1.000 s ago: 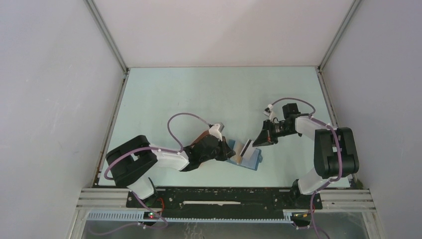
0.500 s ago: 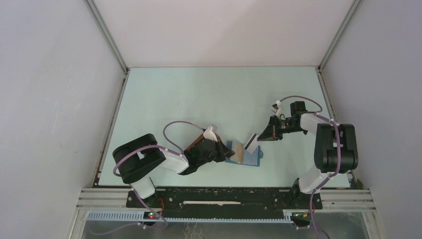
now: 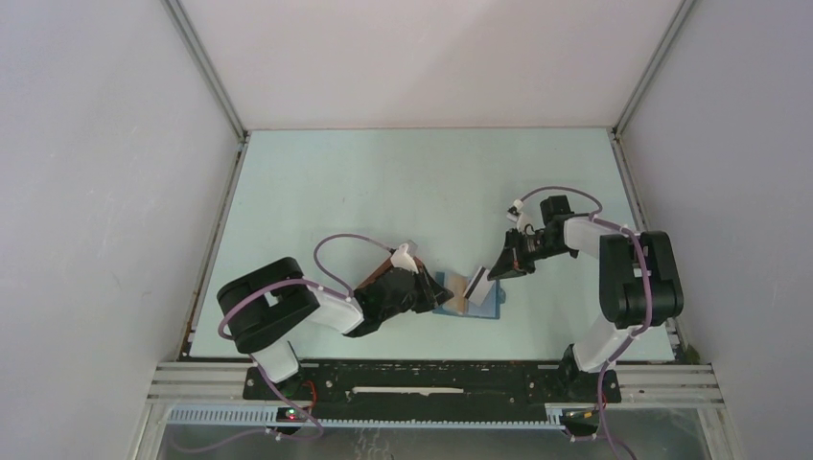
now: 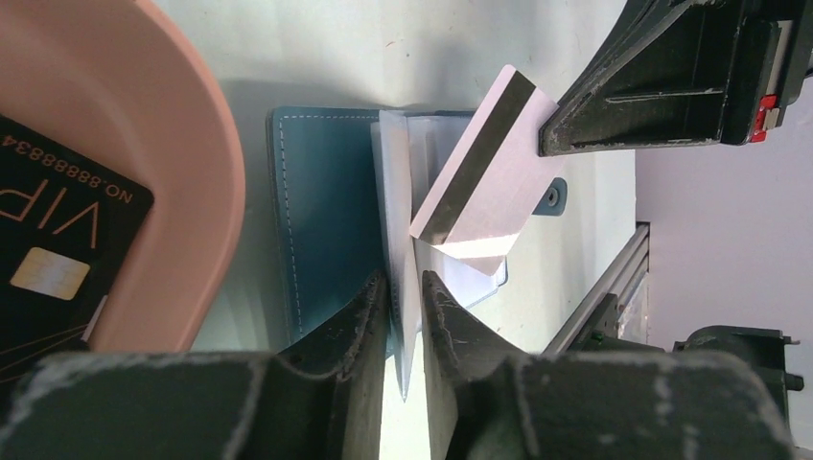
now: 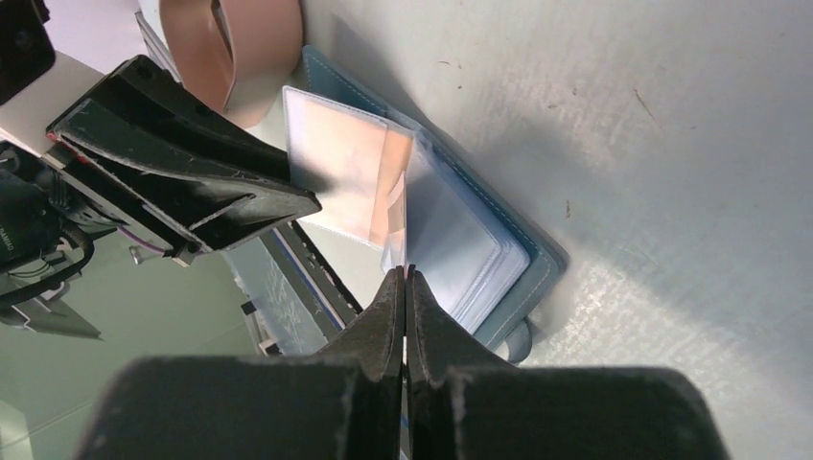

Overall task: Put the credit cards into the card holder
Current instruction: Insert the credit card into the card holder.

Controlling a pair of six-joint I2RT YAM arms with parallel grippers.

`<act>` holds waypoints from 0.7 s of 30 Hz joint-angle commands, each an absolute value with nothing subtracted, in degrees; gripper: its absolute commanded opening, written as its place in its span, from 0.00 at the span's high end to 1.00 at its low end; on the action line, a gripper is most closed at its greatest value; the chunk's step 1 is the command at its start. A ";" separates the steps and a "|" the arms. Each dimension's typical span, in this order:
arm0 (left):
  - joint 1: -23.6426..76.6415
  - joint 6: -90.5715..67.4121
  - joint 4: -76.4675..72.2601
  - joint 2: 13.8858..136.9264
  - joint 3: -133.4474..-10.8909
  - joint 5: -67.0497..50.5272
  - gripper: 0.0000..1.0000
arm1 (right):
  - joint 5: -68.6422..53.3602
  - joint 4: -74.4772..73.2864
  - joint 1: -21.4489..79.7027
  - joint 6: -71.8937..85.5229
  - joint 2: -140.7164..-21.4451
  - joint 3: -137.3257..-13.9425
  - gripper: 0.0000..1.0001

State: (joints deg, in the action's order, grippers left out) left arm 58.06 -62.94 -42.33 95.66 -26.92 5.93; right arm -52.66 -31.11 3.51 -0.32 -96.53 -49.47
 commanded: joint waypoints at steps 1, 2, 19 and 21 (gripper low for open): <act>58.10 -61.70 -41.89 94.75 -25.86 7.40 0.75 | -50.54 -30.97 4.61 1.29 -97.27 -51.42 1.00; 58.10 -61.61 -41.72 94.77 -25.92 7.26 0.74 | -50.54 -30.79 4.84 1.39 -97.48 -51.42 1.00; 58.12 -61.63 -35.15 95.85 -26.49 8.26 0.79 | -53.41 -31.32 6.53 0.10 -101.67 -52.54 1.00; 58.15 -61.68 -34.83 96.10 -26.70 8.30 0.79 | -52.66 -31.37 6.96 0.09 -101.61 -52.69 1.00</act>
State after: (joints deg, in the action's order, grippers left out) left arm 58.06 -62.54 -37.56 95.66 -26.92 6.42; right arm -53.04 -31.05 5.80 1.15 -101.38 -50.46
